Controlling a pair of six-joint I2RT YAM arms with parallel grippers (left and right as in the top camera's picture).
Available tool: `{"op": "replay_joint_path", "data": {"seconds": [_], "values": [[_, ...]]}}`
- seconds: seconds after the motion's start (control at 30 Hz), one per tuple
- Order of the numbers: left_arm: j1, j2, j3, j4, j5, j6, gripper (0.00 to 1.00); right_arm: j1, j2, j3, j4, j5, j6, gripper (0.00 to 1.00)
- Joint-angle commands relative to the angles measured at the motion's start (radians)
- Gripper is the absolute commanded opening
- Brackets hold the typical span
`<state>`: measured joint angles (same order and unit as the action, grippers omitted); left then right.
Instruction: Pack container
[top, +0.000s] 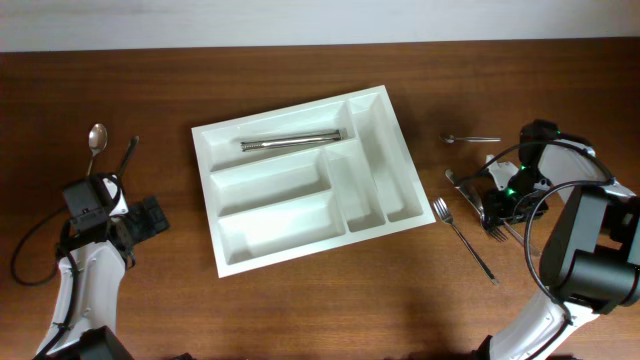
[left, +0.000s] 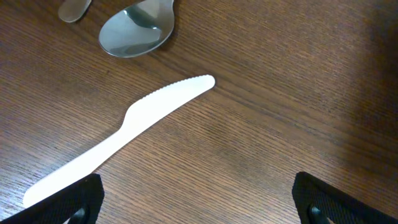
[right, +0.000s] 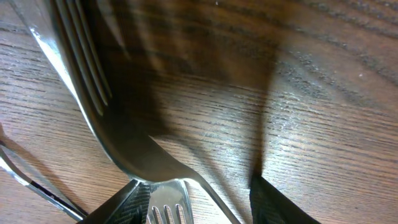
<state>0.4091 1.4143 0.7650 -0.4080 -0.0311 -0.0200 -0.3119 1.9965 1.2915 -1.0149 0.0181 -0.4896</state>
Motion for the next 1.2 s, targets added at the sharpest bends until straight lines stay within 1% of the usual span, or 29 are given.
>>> {"op": "replay_joint_path", "data": {"seconds": [0.0, 0.17, 0.43, 0.63, 0.87, 0.97, 1.07, 1.17], "values": [[0.005, 0.005, 0.018, -0.001, -0.003, 0.013, 0.99, -0.01, 0.008, -0.022, 0.01, -0.029, -0.008, 0.48], [0.005, 0.005, 0.018, -0.002, -0.003, 0.013, 0.99, -0.009, 0.008, -0.022, 0.003, -0.029, -0.008, 0.41], [0.005, 0.005, 0.018, -0.002, -0.003, 0.013, 0.99, -0.009, 0.008, -0.022, -0.013, -0.029, -0.008, 0.42], [0.005, 0.005, 0.018, -0.002, -0.003, 0.013, 0.99, -0.01, 0.008, -0.016, -0.025, -0.091, -0.008, 0.42], [0.005, 0.005, 0.018, -0.001, -0.003, 0.013, 0.99, -0.009, 0.008, 0.0, -0.029, -0.089, -0.009, 0.42], [0.005, 0.005, 0.018, -0.002, -0.003, 0.013, 0.99, -0.01, 0.008, 0.003, -0.032, -0.088, -0.039, 0.43], [0.005, 0.005, 0.018, -0.001, -0.003, 0.013, 0.99, -0.011, 0.008, 0.004, -0.023, -0.067, -0.064, 0.43], [0.005, 0.005, 0.018, -0.002, -0.003, 0.013, 0.99, -0.019, 0.008, 0.004, 0.002, 0.004, -0.065, 0.43]]}}
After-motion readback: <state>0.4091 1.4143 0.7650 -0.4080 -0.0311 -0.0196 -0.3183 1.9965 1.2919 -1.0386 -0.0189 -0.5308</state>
